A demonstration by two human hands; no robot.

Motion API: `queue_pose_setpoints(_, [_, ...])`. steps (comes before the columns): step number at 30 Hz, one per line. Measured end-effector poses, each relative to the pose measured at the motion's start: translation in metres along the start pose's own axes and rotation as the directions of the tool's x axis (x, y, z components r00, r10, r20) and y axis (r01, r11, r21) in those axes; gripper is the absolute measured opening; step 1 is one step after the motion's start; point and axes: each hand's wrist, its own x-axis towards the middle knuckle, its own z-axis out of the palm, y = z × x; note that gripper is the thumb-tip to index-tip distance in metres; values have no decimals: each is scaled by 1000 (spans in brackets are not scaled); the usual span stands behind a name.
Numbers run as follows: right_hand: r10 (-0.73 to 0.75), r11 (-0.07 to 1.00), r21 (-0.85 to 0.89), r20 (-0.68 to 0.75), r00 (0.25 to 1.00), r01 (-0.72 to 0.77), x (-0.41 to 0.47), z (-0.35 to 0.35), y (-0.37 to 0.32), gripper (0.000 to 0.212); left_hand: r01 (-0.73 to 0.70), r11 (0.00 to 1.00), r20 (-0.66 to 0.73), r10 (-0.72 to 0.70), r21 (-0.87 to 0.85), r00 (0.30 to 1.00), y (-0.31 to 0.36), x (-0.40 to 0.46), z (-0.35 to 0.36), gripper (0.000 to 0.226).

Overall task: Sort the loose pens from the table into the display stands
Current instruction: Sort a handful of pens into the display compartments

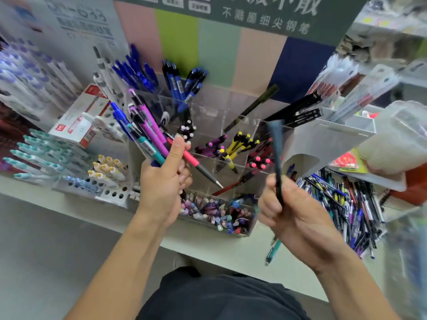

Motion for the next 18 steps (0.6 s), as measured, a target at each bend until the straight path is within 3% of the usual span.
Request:
queue_pose_setpoints(1, [-117,983,-149,-75,990,105,-2,-6,2,31,14,999,5,-14,46,1000,-2,2,-4,24])
queue_pose_setpoints(2, [-261,896,-402,-136,956,187,-3,-11,4,27,32,995,12,-33,93,999,-5,2,-7,24])
queue_pose_setpoints(3, [-407,727,-651,-151,901,219,-2,-16,7,22,46,990,20,-50,137,999,-9,2,-9,24])
queue_pose_setpoints(4, [-506,558,-801,-123,854,216,1,-22,10,17,59,984,26,-64,169,998,-12,0,-10,25])
queue_pose_setpoints(5, [-547,470,-859,-105,831,201,4,-26,14,13,66,979,30,-73,191,997,-14,-2,-10,25])
queue_pose_setpoints(8, [-575,361,-920,-92,813,152,10,-31,28,13,87,977,46,-97,194,994,-19,-6,-8,26])
queue_pose_setpoints(13, [-523,167,-983,-23,852,77,21,-30,44,15,112,967,57,-128,228,990,-17,-6,-7,34])
queue_pose_setpoints(18, [-566,127,-991,-35,824,45,25,-21,36,22,120,959,11,-127,257,992,-18,-5,-14,55])
